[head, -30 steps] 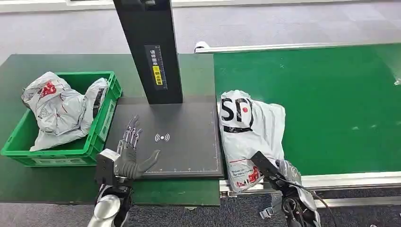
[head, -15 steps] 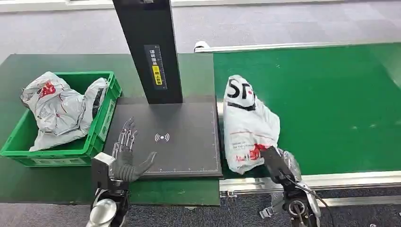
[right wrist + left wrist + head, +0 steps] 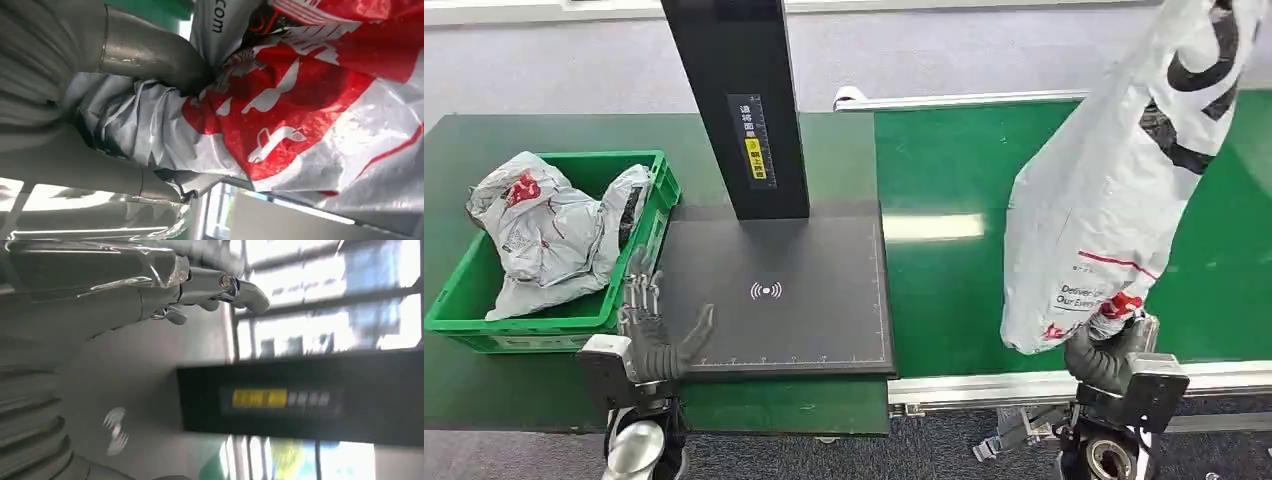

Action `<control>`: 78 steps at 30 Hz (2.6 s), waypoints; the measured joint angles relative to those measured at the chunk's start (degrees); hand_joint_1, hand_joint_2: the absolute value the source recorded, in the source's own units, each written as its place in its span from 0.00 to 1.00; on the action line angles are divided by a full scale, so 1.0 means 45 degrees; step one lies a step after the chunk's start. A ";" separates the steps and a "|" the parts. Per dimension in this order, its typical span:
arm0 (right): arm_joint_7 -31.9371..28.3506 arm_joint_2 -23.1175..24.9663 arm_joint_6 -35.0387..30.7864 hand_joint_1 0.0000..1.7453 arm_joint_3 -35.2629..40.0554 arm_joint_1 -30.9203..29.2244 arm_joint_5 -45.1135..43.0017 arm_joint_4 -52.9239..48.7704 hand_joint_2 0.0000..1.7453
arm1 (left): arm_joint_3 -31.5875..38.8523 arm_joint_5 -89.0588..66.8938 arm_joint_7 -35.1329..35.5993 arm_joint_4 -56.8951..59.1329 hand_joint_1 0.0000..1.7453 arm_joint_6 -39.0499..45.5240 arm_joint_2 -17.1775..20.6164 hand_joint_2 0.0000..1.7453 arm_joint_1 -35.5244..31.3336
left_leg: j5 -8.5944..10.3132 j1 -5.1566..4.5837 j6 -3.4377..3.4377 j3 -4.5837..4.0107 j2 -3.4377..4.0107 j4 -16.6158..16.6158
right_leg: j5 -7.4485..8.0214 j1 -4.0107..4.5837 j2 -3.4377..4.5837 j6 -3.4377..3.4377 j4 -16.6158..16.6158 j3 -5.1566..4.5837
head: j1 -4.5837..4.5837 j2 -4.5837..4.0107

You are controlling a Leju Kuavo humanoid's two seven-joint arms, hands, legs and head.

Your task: Moved the parcel from conveyor to table for the left to box.

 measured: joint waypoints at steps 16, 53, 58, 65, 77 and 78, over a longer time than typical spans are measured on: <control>0.3541 -0.0865 0.0223 1.00 0.4576 -0.0908 1.1777 0.0740 1.00 | 0.0024 -0.0058 -0.1082 -0.1671 0.00 0.2188 -0.0019 1.00 0.0318 | 0.0006 0.0002 0.0000 -0.0011 -0.0006 0.0000 | 0.0001 0.0001 -0.0009 0.0000 0.0002 -0.0008 | 0.0000 0.0000; 0.0631 -0.1734 0.1418 0.00 0.9082 -0.5889 0.4165 0.8000 1.00 | -0.0695 0.0680 -0.0465 -0.0563 0.00 0.0138 0.0020 1.00 -0.0456 | 0.0011 0.0001 0.0000 -0.0014 -0.0004 0.0005 | 0.0010 0.0001 -0.0005 0.0006 0.0004 -0.0026 | 0.0000 0.0005; 0.0162 -0.1729 0.2342 0.00 0.8593 -0.5499 0.2591 0.7526 1.00 | -0.0927 0.0084 -0.0150 -0.0277 0.00 -0.0119 0.0083 1.00 -0.0495 | 0.0011 0.0002 0.0000 -0.0013 -0.0010 0.0006 | 0.0010 0.0001 -0.0005 0.0006 0.0003 -0.0028 | 0.0000 0.0000; -0.0350 -0.1855 0.4901 0.00 0.7586 -0.3834 -0.1277 0.5128 1.00 | -0.1632 -0.1068 0.1435 0.0487 0.00 -0.1972 0.0296 1.00 -0.0644 | 0.0007 0.0002 0.0000 -0.0024 -0.0013 0.0005 | 0.0006 0.0001 -0.0007 0.0007 0.0001 -0.0041 | 0.0000 0.0005; -0.0141 -0.1656 0.5731 0.00 0.5308 -0.1656 -0.2625 0.3070 1.00 | -0.2152 -0.1423 0.2391 0.2458 0.00 -0.5200 0.0403 1.00 -0.1374 | 0.0009 0.0002 0.0000 -0.0024 -0.0005 0.0005 | 0.0011 0.0001 -0.0005 0.0005 0.0002 -0.0040 | -0.0005 0.0000; -0.0141 -0.1627 0.5731 0.00 0.5255 -0.1623 -0.2635 0.3032 1.00 | -0.2157 -0.1437 0.2396 0.2521 0.00 -0.5200 0.0403 1.00 -0.1396 | 0.0009 0.0002 0.0000 -0.0023 -0.0004 0.0005 | 0.0011 0.0001 -0.0004 0.0005 0.0002 -0.0041 | -0.0005 0.0005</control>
